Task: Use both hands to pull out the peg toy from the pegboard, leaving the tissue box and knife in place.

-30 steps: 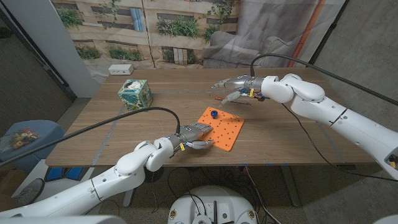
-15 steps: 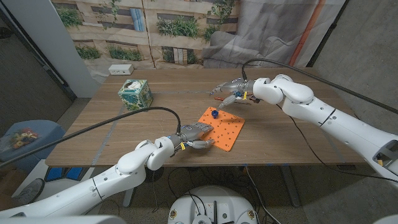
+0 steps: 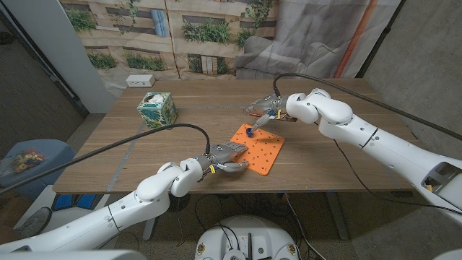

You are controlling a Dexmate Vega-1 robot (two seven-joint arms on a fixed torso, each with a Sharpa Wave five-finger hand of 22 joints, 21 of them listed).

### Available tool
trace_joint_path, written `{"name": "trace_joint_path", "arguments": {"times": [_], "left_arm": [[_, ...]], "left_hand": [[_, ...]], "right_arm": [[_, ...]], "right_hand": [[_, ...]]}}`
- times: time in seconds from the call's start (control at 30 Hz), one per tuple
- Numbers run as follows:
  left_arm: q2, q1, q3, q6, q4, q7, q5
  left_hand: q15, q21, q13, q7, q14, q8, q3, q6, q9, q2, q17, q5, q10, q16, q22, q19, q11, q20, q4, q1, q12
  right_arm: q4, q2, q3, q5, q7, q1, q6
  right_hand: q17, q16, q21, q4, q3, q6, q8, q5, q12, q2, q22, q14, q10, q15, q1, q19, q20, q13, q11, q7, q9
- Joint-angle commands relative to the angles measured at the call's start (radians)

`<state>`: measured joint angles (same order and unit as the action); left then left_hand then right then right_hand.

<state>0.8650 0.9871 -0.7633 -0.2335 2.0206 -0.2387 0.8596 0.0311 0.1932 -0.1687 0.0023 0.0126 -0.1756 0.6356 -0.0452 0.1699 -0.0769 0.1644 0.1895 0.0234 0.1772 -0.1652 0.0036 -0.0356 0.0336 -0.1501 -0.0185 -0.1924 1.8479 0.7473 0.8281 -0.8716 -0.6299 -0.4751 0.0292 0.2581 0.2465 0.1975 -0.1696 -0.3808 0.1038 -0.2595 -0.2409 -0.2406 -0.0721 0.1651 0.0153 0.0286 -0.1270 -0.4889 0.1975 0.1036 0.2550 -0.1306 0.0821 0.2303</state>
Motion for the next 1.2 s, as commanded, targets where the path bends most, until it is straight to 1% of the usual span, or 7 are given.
{"name": "trace_joint_path", "arguments": {"times": [0.03, 0.33, 0.53, 0.77, 1.0, 1.17, 1.2], "left_arm": [[0.001, -0.006, -0.003, 0.003, -0.005, -0.005, -0.007], [0.0, -0.012, -0.004, 0.006, -0.01, -0.008, -0.011], [-0.002, -0.014, -0.006, 0.009, -0.012, -0.012, -0.016], [-0.002, -0.015, -0.007, 0.007, -0.014, -0.014, -0.02], [0.0, -0.019, -0.009, 0.016, -0.017, -0.016, -0.027], [0.0, -0.021, -0.008, 0.018, -0.018, -0.022, -0.035], [0.001, -0.022, -0.009, 0.021, -0.019, -0.021, -0.035]], "left_hand": [[0.002, 0.005, -0.005, 0.009, 0.007, -0.008, 0.008, -0.013, 0.003, -0.103, 0.004, 0.007, 0.014, 0.004, -0.004, 0.007, 0.006, 0.098, -0.001, -0.009, -0.003], [0.002, 0.005, -0.005, 0.009, 0.009, -0.008, 0.012, -0.015, 0.003, -0.103, 0.004, 0.007, 0.017, 0.003, -0.004, 0.011, 0.005, 0.097, 0.001, -0.01, -0.003], [0.002, 0.005, -0.005, 0.01, 0.011, -0.007, 0.016, -0.016, 0.003, -0.103, 0.004, 0.007, 0.018, 0.003, -0.004, 0.012, 0.007, 0.097, 0.002, -0.011, -0.002], [0.001, 0.004, -0.005, 0.01, 0.013, -0.007, 0.02, -0.016, 0.003, -0.103, 0.004, 0.006, 0.02, 0.003, -0.004, 0.014, 0.006, 0.095, 0.003, -0.012, -0.002], [0.001, 0.004, -0.005, 0.011, 0.015, -0.007, 0.023, -0.018, 0.003, -0.103, 0.004, 0.006, 0.023, 0.003, -0.004, 0.015, 0.007, 0.095, 0.005, -0.013, -0.002], [0.001, 0.003, -0.005, 0.01, 0.015, -0.007, 0.026, -0.019, 0.003, -0.102, 0.003, 0.005, 0.024, 0.002, -0.004, 0.016, 0.006, 0.095, 0.006, -0.014, -0.002], [0.0, 0.003, -0.005, 0.011, 0.015, -0.007, 0.027, -0.019, 0.003, -0.102, 0.003, 0.005, 0.025, 0.002, -0.004, 0.016, 0.006, 0.094, 0.006, -0.014, -0.002]], "right_arm": [[-0.01, -0.017, 0.028, -0.046, -0.031, -0.002, 0.027], [-0.013, -0.026, 0.048, -0.092, -0.051, -0.002, 0.047], [-0.02, -0.036, 0.057, -0.11, -0.049, -0.005, 0.049], [-0.033, -0.047, 0.065, -0.123, -0.038, -0.004, 0.045], [-0.052, -0.058, 0.071, -0.127, -0.028, -0.001, 0.046], [-0.064, -0.064, 0.072, -0.131, -0.014, 0.001, 0.053], [-0.065, -0.065, 0.072, -0.132, -0.008, 0.001, 0.053]], "right_hand": [[0.006, 0.006, 0.003, -0.002, -0.01, 0.015, -0.012, -0.009, -0.003, 0.0, 0.006, -0.002, 0.002, -0.003, -0.012, 0.009, -0.001, 0.005, -0.007, 0.002, 0.006], [0.008, 0.006, 0.002, -0.002, -0.012, 0.023, -0.019, -0.011, -0.003, -0.002, 0.006, -0.002, 0.001, -0.004, -0.019, 0.01, 0.0, 0.008, -0.005, 0.01, 0.009], [0.009, 0.007, 0.001, -0.002, -0.013, 0.031, -0.025, -0.012, -0.004, -0.003, 0.006, -0.003, 0.003, -0.002, -0.023, 0.012, 0.0, 0.01, -0.003, 0.016, 0.011], [0.011, 0.009, 0.003, -0.003, -0.019, 0.058, -0.041, -0.014, -0.006, -0.003, 0.006, -0.008, 0.01, 0.003, -0.038, 0.022, -0.003, 0.013, 0.002, 0.031, 0.014], [0.013, 0.012, 0.004, -0.004, -0.024, 0.077, -0.053, -0.015, -0.009, -0.001, 0.006, -0.015, 0.019, 0.008, -0.051, 0.031, -0.005, 0.016, 0.01, 0.039, 0.017], [0.015, 0.017, 0.006, -0.004, -0.029, 0.104, -0.07, -0.016, -0.014, 0.001, 0.006, -0.025, 0.031, 0.018, -0.066, 0.042, -0.009, 0.019, 0.015, 0.052, 0.021], [0.016, 0.018, 0.006, -0.005, -0.032, 0.122, -0.079, -0.017, -0.014, 0.003, 0.006, -0.029, 0.033, 0.021, -0.073, 0.045, -0.01, 0.021, 0.015, 0.056, 0.022]]}}
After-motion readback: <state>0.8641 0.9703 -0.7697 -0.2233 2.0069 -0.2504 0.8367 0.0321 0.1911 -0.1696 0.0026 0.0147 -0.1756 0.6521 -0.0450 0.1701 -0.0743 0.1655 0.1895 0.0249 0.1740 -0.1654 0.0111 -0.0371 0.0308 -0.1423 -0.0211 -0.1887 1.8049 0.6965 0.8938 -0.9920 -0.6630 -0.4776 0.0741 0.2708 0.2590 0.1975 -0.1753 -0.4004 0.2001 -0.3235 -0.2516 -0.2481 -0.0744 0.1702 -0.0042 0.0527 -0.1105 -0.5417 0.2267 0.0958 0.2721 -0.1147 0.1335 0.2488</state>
